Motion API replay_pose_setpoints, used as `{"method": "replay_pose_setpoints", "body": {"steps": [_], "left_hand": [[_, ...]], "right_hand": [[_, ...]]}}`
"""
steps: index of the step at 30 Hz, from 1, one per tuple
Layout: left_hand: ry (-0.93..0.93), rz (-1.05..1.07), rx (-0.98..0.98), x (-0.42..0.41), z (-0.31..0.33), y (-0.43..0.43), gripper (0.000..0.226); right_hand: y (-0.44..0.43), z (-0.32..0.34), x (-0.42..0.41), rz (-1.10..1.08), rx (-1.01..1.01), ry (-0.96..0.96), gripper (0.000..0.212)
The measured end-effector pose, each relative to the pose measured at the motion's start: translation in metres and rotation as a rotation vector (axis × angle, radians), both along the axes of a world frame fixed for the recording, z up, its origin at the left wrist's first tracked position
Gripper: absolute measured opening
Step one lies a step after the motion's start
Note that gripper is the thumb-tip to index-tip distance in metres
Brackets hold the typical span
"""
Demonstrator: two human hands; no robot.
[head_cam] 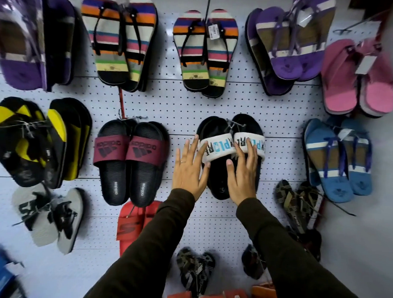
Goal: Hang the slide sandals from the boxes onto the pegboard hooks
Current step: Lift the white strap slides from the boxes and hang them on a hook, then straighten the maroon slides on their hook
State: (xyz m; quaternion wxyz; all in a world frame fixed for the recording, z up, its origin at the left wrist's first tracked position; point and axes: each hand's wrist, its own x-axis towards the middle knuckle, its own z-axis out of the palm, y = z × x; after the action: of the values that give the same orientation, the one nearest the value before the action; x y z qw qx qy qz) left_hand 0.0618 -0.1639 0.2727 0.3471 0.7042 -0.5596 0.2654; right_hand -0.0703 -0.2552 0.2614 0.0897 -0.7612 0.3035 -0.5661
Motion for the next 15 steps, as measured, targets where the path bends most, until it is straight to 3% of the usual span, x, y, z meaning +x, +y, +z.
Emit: {"method": "replay_pose_setpoints", "body": {"steps": [8,15], "left_hand": [[0.043,0.183,-0.131,0.091,0.002,0.088,0.058],[0.124,0.211,-0.051,0.182,-0.018,0.139,0.062]], "right_hand": [[0.078,0.002,0.099,0.202,-0.105,0.078,0.052],[0.123,-0.013,0.186,0.231,-0.186,0.358,0.059]]}}
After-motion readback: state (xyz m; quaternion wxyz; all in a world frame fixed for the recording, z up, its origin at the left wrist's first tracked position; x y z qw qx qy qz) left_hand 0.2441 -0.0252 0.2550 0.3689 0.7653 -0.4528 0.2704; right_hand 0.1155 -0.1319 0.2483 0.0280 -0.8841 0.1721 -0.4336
